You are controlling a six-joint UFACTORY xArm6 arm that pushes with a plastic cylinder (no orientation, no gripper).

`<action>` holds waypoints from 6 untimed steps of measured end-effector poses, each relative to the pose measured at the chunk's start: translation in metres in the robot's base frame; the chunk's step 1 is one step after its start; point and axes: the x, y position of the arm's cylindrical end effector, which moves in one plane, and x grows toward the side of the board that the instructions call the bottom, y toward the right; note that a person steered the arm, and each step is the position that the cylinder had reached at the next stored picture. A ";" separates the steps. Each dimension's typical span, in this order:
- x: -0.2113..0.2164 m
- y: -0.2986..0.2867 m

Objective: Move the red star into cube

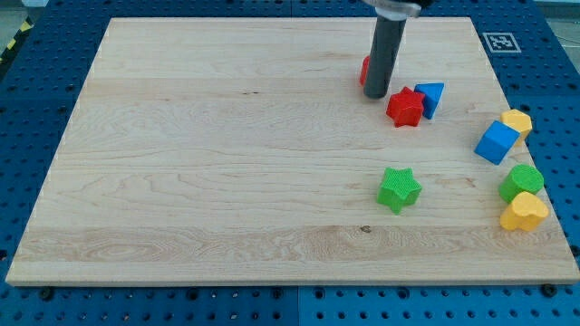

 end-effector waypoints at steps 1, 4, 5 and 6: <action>0.021 0.003; 0.081 0.047; 0.107 0.030; 0.135 0.027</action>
